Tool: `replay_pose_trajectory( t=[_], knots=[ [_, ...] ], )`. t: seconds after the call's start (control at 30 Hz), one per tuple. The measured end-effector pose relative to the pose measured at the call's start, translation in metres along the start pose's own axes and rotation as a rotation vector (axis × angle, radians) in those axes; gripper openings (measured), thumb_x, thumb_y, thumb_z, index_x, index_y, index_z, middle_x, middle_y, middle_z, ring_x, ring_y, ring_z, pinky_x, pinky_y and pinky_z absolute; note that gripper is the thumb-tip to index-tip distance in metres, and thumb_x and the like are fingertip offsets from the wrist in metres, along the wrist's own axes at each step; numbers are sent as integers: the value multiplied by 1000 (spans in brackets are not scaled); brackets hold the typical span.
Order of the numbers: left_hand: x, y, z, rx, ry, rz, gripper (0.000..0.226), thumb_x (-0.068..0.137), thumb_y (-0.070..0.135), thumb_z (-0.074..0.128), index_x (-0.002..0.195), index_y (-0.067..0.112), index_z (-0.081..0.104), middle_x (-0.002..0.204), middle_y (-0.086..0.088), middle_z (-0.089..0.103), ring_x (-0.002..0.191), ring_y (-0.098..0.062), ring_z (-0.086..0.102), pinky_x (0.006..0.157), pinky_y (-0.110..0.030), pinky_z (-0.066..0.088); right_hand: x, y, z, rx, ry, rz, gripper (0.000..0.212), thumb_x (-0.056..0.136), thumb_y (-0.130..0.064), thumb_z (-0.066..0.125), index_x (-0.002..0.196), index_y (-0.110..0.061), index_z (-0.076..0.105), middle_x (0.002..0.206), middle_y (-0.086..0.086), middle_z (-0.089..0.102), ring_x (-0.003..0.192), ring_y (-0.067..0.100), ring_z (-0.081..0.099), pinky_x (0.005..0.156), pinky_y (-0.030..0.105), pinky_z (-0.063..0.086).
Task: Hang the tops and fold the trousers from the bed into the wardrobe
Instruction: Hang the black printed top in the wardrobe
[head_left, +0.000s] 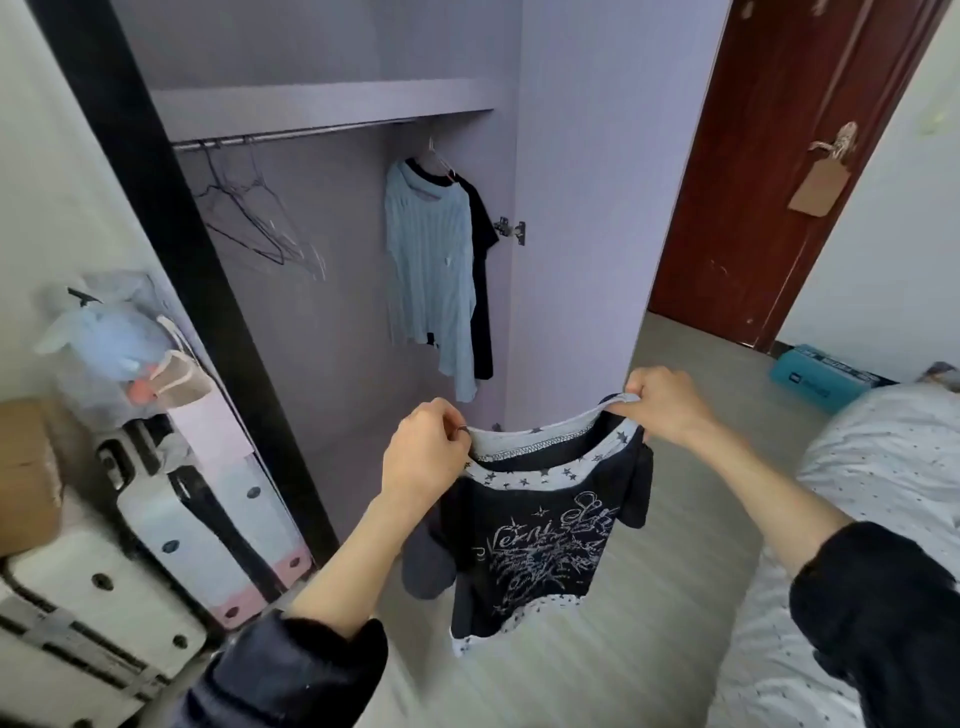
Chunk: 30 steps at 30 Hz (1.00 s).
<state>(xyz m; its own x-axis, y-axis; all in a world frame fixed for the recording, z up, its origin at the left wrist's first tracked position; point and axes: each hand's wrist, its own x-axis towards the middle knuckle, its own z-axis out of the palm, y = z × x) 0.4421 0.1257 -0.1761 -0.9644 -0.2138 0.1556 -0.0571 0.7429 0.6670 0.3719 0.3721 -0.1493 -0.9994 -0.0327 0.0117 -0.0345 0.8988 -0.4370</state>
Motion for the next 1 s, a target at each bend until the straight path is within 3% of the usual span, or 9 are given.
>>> replay_pose_trajectory(
  t=[0.13,0.23,0.33,0.5,0.67,0.73,0.8,0.9,1.0],
  knots=[
    [67,-1,23,4,149,-64,11,87,11,50,93,15,58,97,-1,59,93,-21,52,72,-30,40,74,-5,1,-46,-86,-69,32,87,-27,62,62,-12,48,73,9,55,76,26,51,62,31,35],
    [127,-10,34,229,269,-64,16,90,9,49,99,11,62,103,-6,60,100,-26,49,78,-34,40,138,-6,5,-30,-176,-168,9,87,-20,58,84,-18,66,83,4,61,84,22,55,70,28,41],
    [178,-20,40,279,290,-169,19,89,6,47,100,10,63,106,-9,60,103,-27,49,77,-36,42,196,-11,9,76,-270,-281,18,89,-13,57,96,-23,70,90,-1,66,83,20,61,75,27,46],
    [235,-36,29,126,385,-365,16,85,7,52,94,12,63,104,-8,61,87,-28,56,70,-30,40,269,-37,17,120,-358,-413,20,90,-9,57,105,-10,71,99,6,70,89,22,63,73,26,42],
    [291,-65,15,-129,443,-593,12,87,9,57,96,5,64,93,-8,64,89,-28,59,81,-29,46,349,-75,46,108,-366,-470,16,88,-13,61,98,-12,73,91,7,71,83,22,66,72,27,47],
    [315,-82,9,-443,472,-699,8,87,-1,56,89,-2,63,78,-10,62,71,-23,60,70,-27,56,380,-100,64,42,-428,-522,14,88,-16,60,94,-11,72,81,7,67,74,20,62,62,24,43],
    [335,-92,3,-634,457,-736,17,88,-10,50,77,-1,59,71,-9,55,63,-18,54,47,-15,52,404,-123,80,-25,-486,-563,17,90,-18,59,93,-7,71,74,5,59,65,15,52,58,23,36],
    [367,-108,-15,-658,431,-708,28,88,-13,46,71,7,55,72,-9,54,64,-17,52,43,-11,48,441,-165,102,-76,-539,-586,20,92,-14,54,91,2,66,74,7,54,61,14,49,54,21,36],
    [390,-125,-34,-591,424,-701,24,88,-10,50,74,8,57,78,-11,58,65,-17,55,47,-15,51,471,-202,121,-142,-613,-582,17,93,-14,51,84,-6,64,72,2,54,53,10,53,45,14,39]
  ],
)
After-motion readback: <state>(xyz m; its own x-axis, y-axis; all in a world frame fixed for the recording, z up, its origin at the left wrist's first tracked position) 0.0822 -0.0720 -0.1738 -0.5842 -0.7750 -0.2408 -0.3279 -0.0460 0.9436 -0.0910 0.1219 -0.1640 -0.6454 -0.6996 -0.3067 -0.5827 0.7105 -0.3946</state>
